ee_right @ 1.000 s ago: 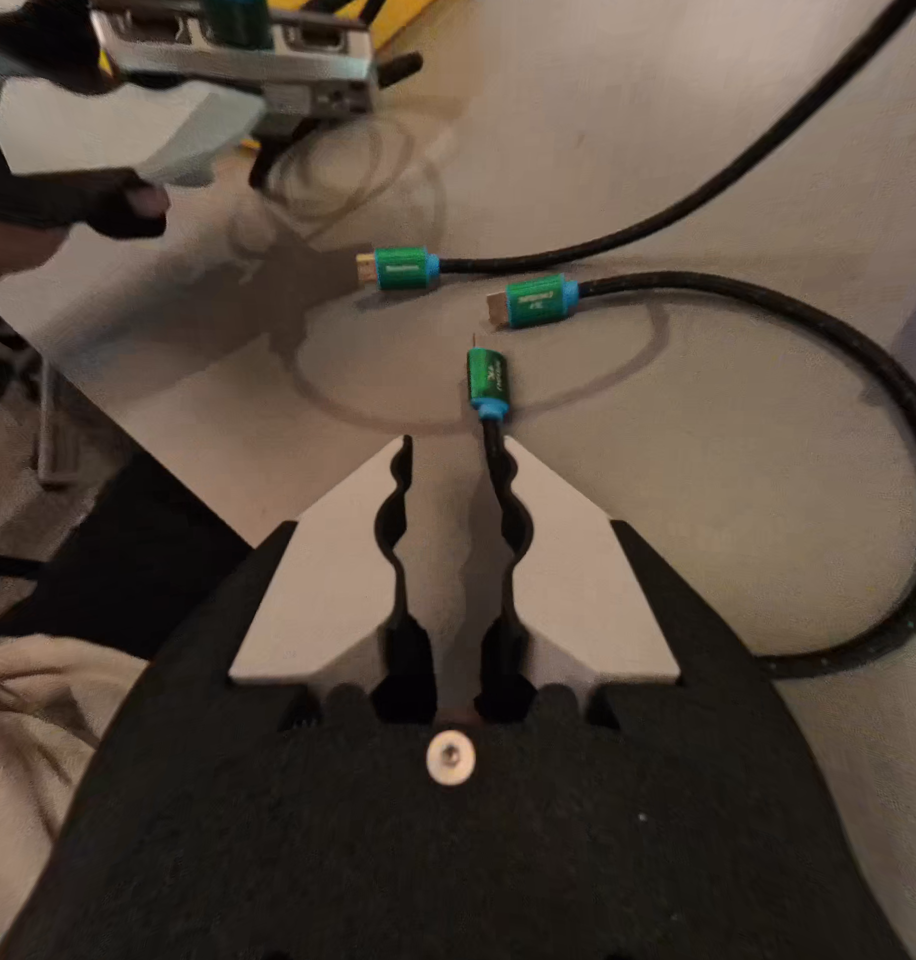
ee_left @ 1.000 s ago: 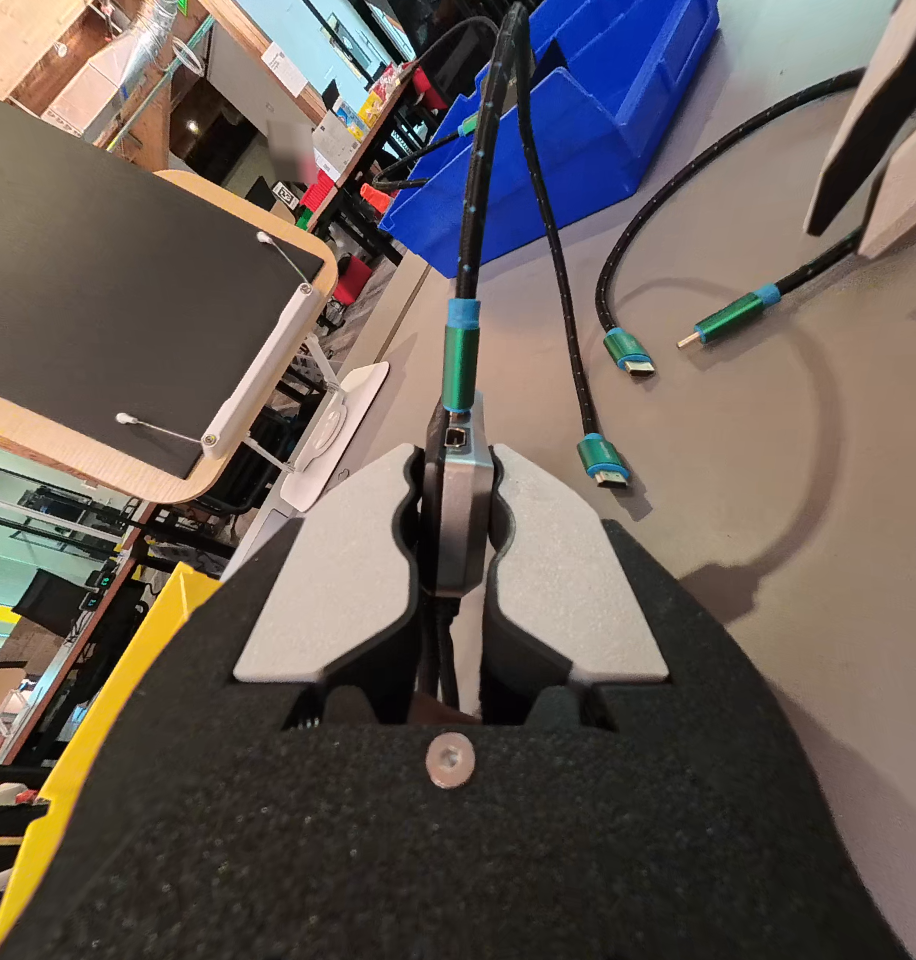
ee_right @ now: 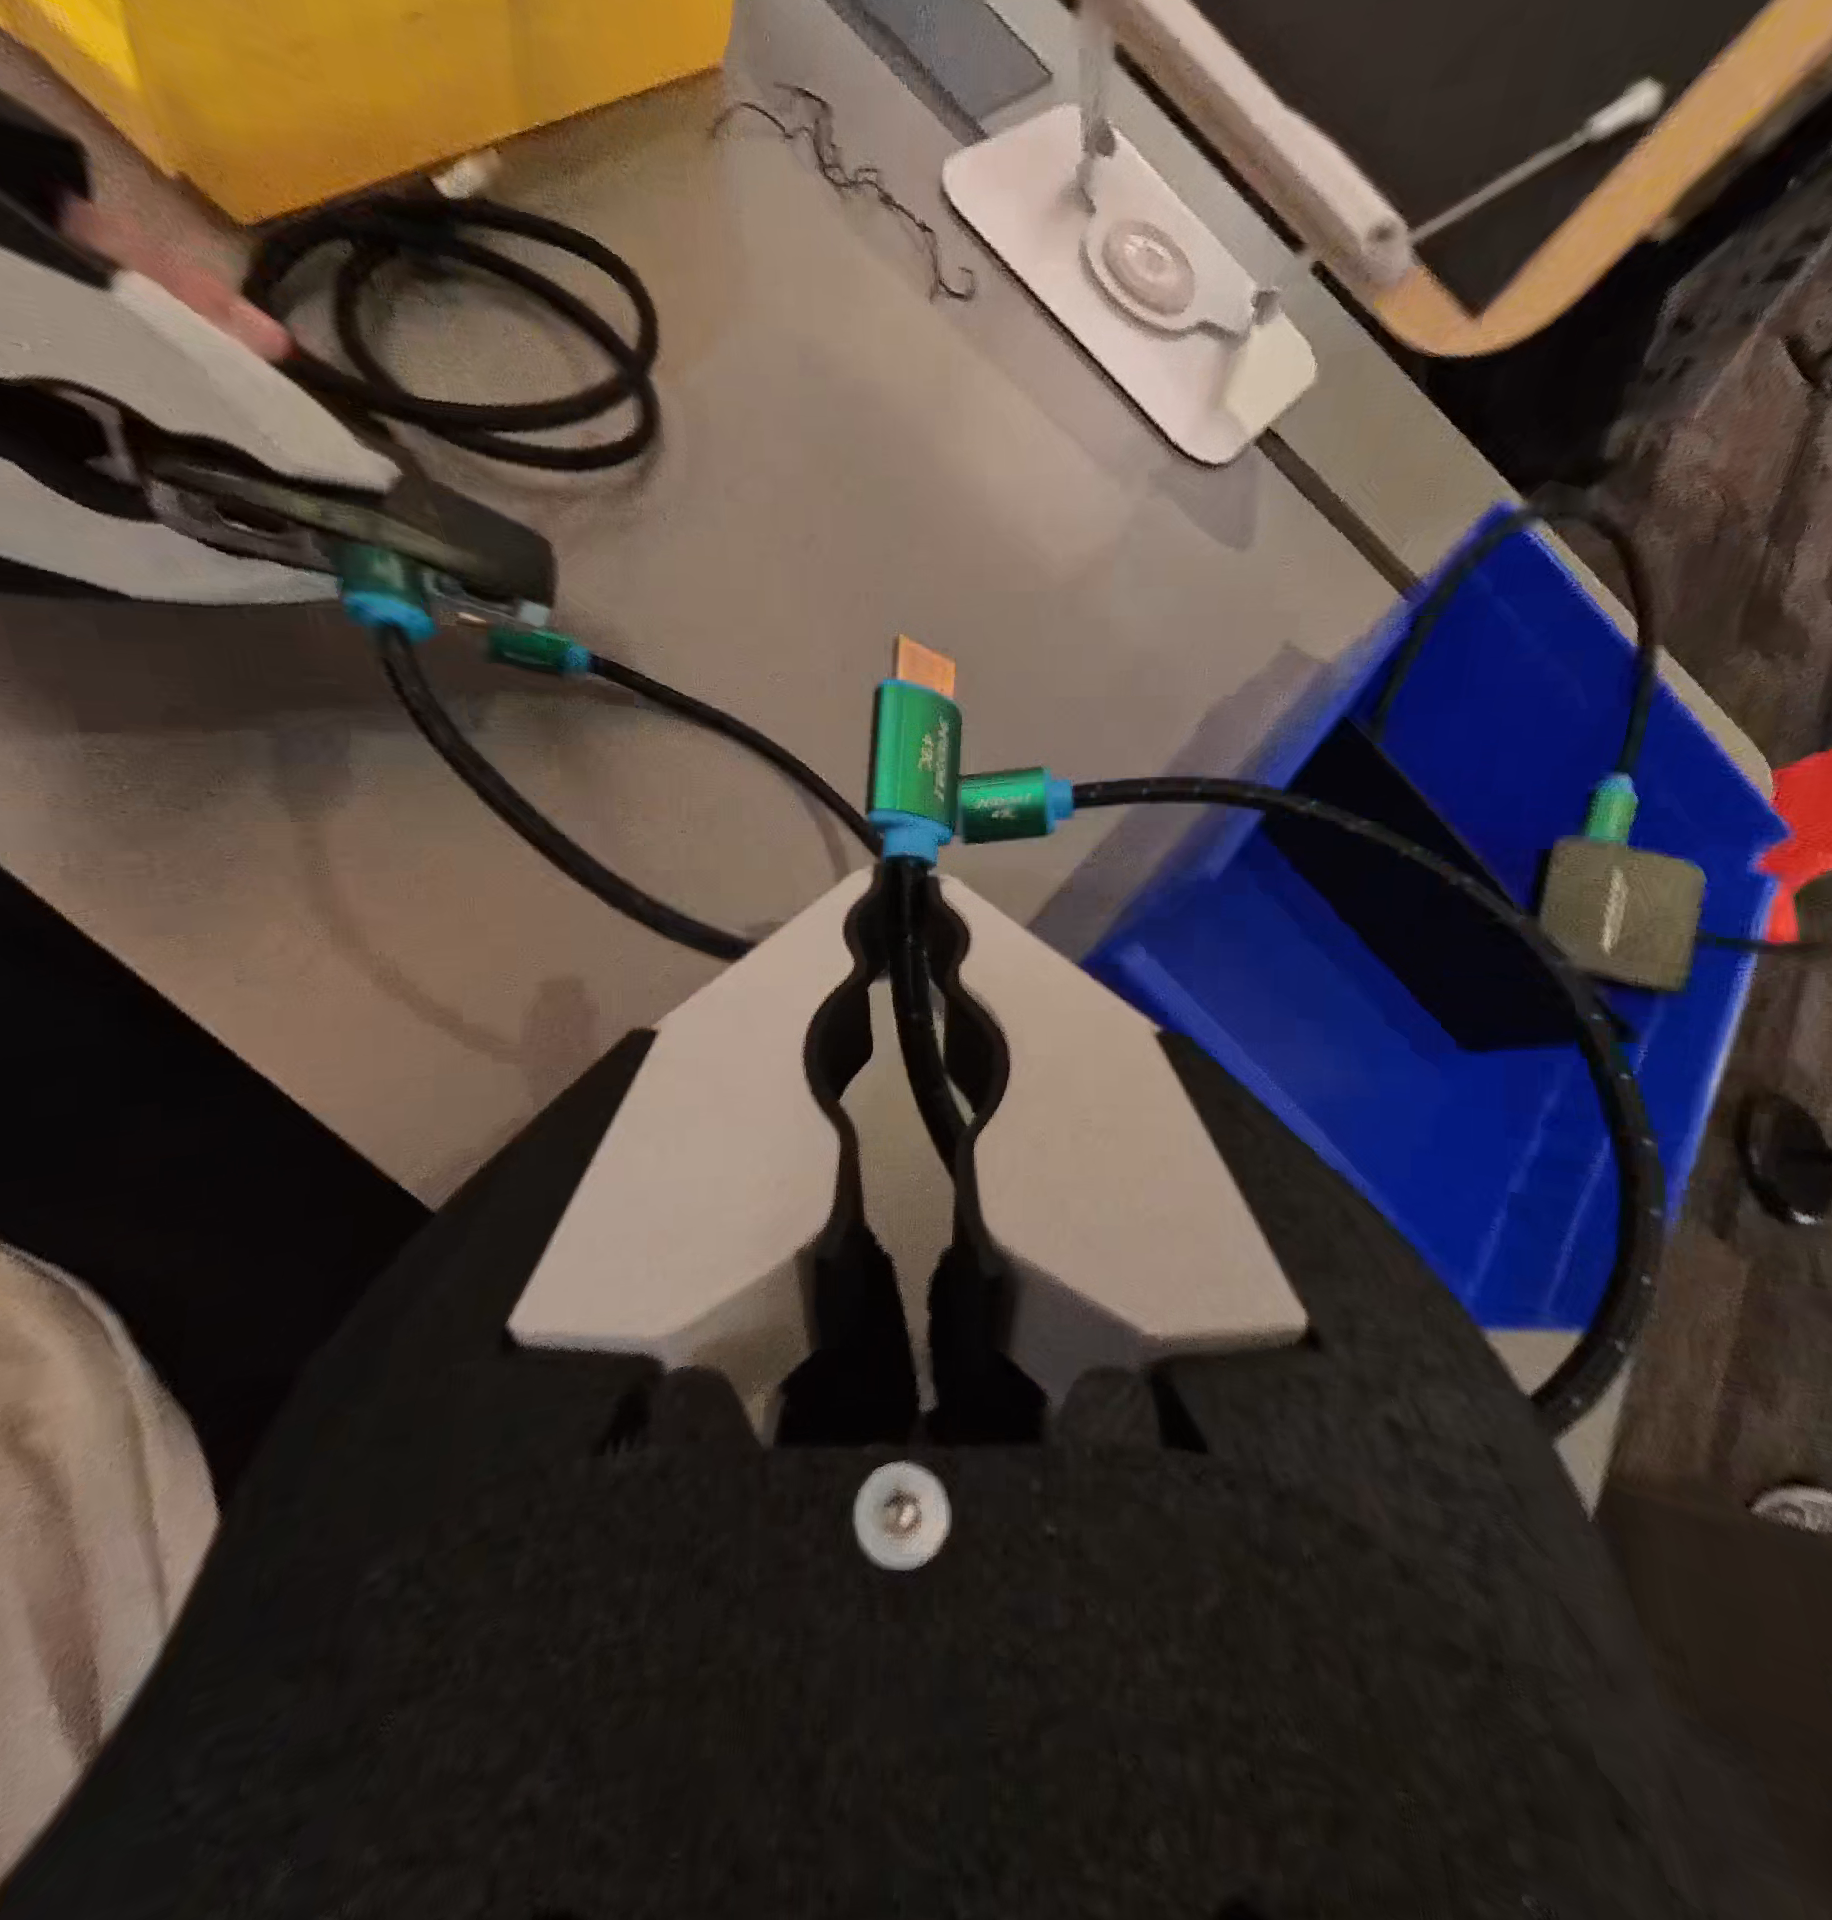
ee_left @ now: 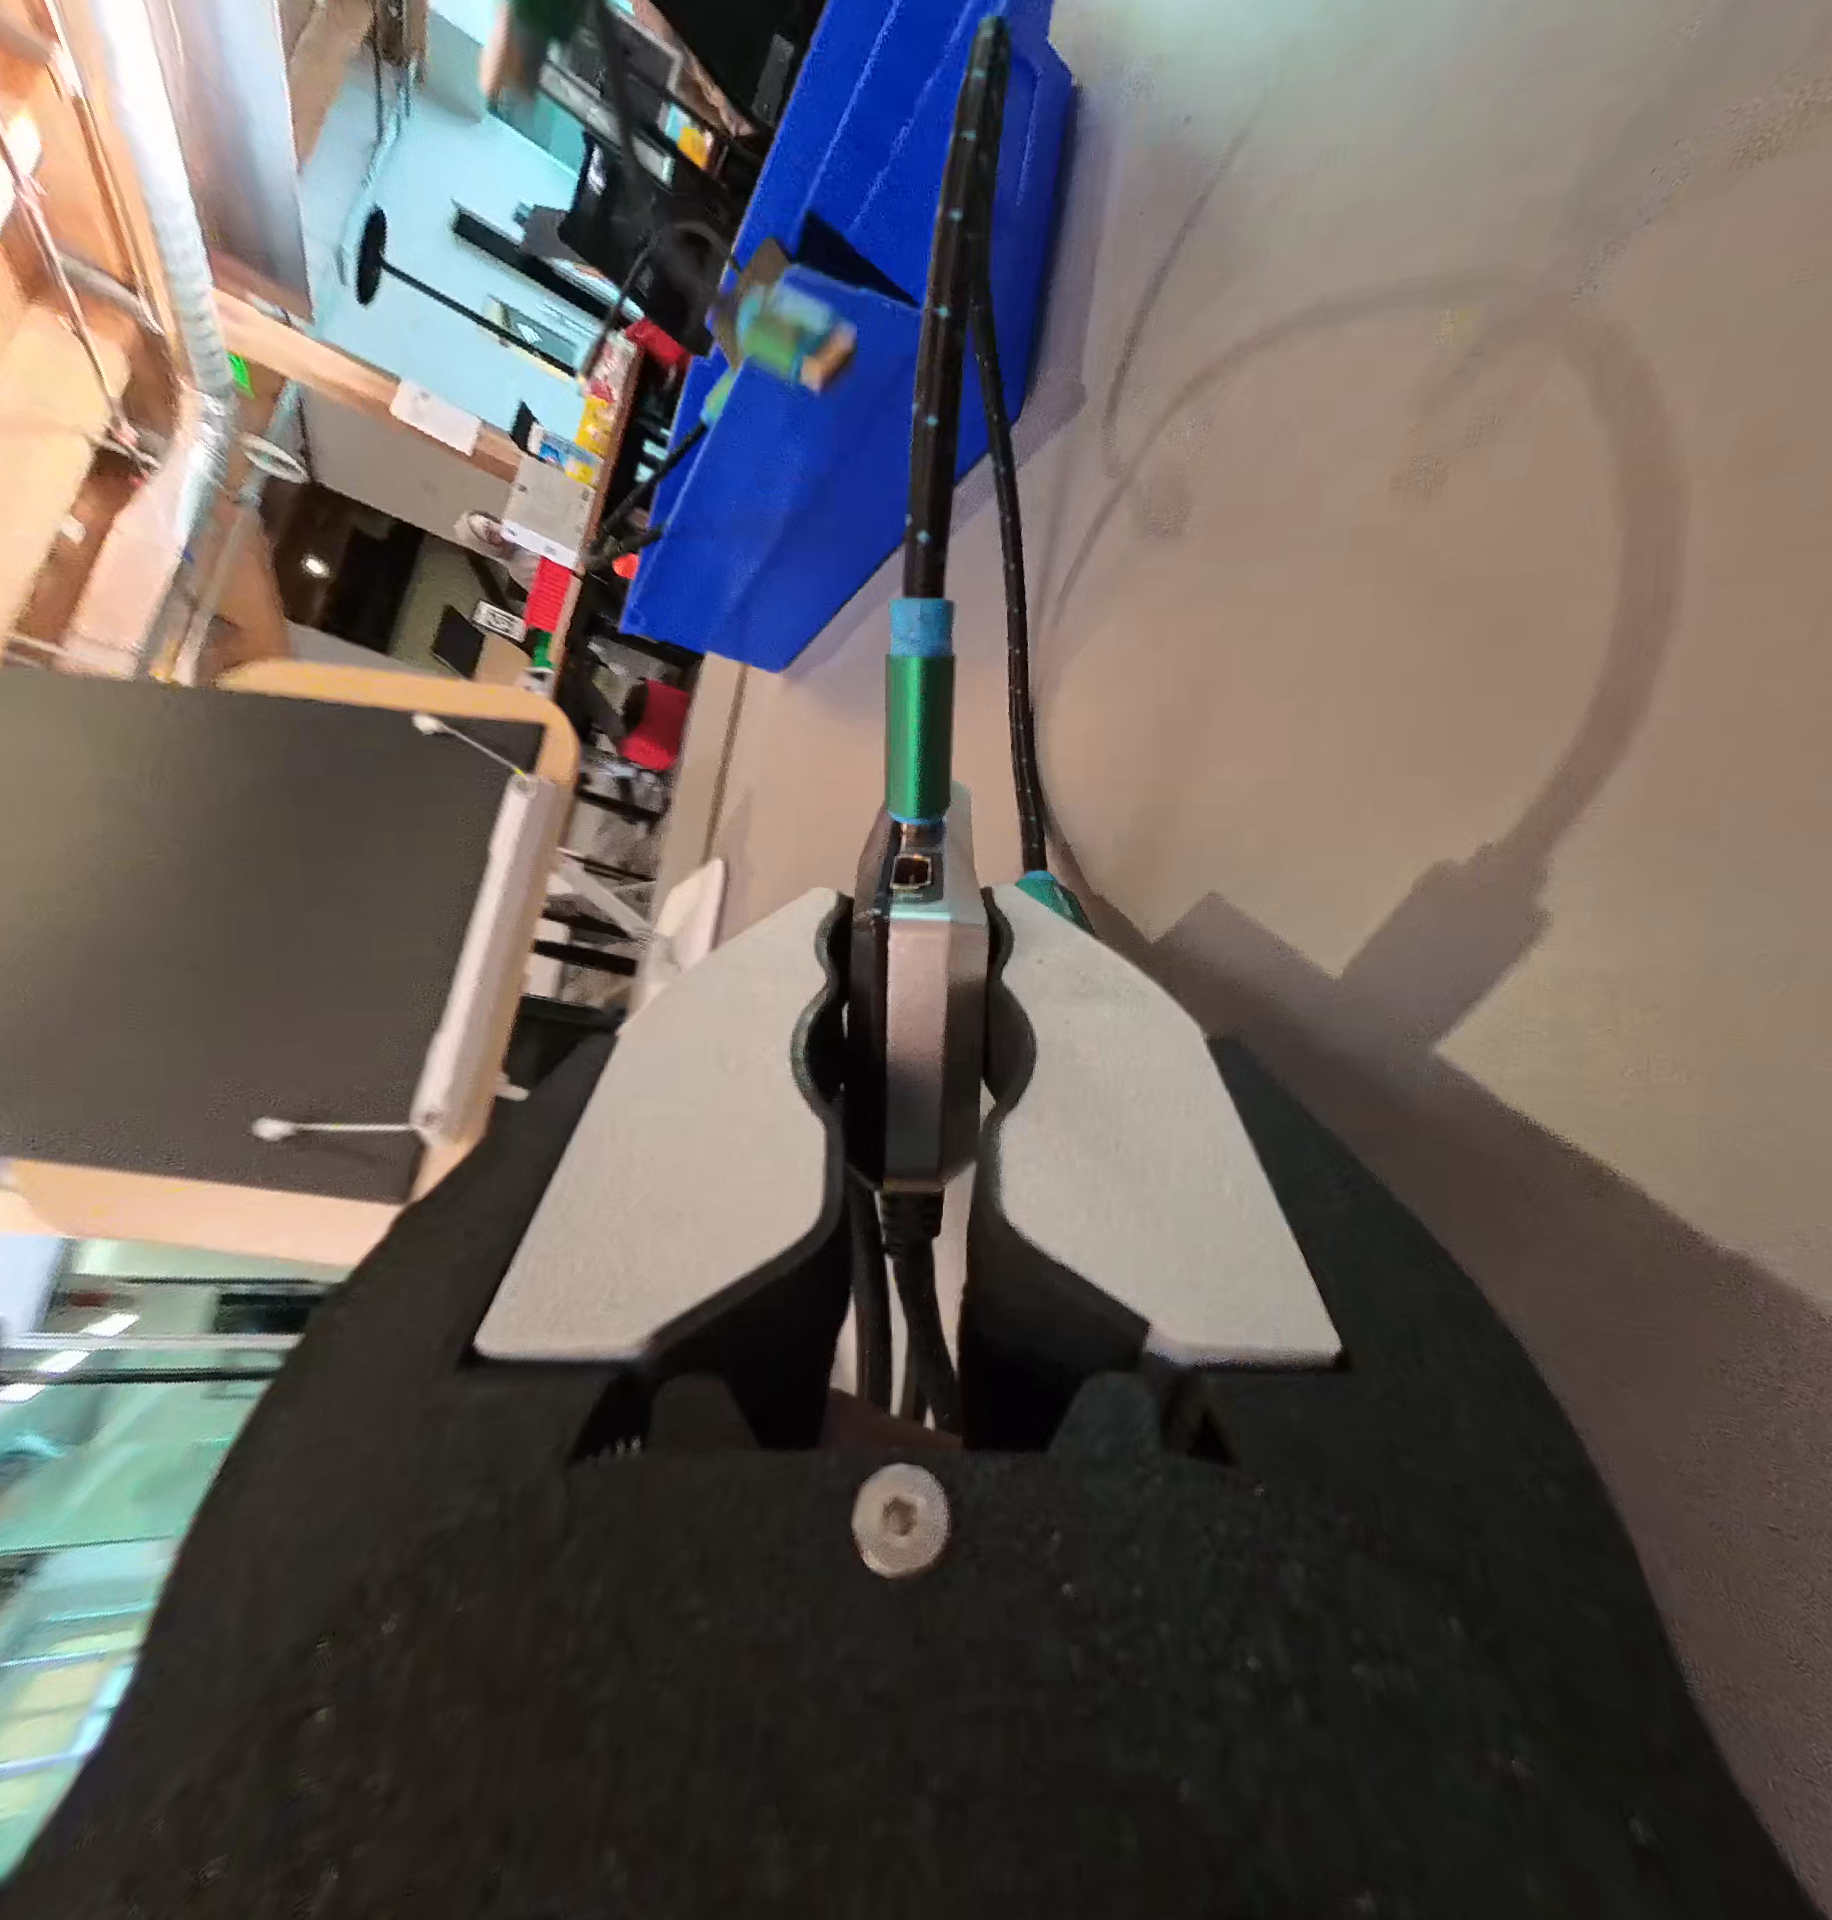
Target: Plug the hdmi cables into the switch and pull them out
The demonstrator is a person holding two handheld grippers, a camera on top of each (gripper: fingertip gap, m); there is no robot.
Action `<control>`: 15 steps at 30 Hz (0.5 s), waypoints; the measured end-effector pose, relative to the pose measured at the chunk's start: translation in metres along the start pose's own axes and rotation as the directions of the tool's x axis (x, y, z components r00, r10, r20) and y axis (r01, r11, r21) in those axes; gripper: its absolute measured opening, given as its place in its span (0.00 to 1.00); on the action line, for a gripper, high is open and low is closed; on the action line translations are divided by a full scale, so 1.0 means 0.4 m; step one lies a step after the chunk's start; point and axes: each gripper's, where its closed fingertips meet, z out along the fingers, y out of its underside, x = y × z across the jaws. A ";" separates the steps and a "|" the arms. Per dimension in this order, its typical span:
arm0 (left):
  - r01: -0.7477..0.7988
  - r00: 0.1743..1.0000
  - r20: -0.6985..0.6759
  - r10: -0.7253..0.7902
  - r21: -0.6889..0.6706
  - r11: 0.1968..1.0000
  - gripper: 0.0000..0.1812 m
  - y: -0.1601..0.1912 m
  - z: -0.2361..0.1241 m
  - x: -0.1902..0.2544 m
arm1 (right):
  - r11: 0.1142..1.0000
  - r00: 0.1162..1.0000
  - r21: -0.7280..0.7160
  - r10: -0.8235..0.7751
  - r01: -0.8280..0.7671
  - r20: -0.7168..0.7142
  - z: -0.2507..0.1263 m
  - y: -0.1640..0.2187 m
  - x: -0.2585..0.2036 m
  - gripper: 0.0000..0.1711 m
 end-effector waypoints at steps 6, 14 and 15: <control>-0.129 0.988 0.086 0.131 -0.025 0.991 0.11 -0.032 0.011 -0.005 | 0.951 0.951 -0.165 -0.224 0.261 0.214 0.169 0.000 -0.180 0.03; -0.146 0.986 0.071 0.148 -0.033 0.989 0.12 -0.025 0.005 0.011 | 0.894 0.876 -0.161 -0.349 0.418 0.334 0.207 0.019 -0.248 0.03; -0.144 0.987 0.070 0.146 -0.033 0.989 0.12 -0.026 0.005 0.011 | 0.891 0.872 -0.162 -0.354 0.424 0.338 0.206 0.018 -0.247 0.03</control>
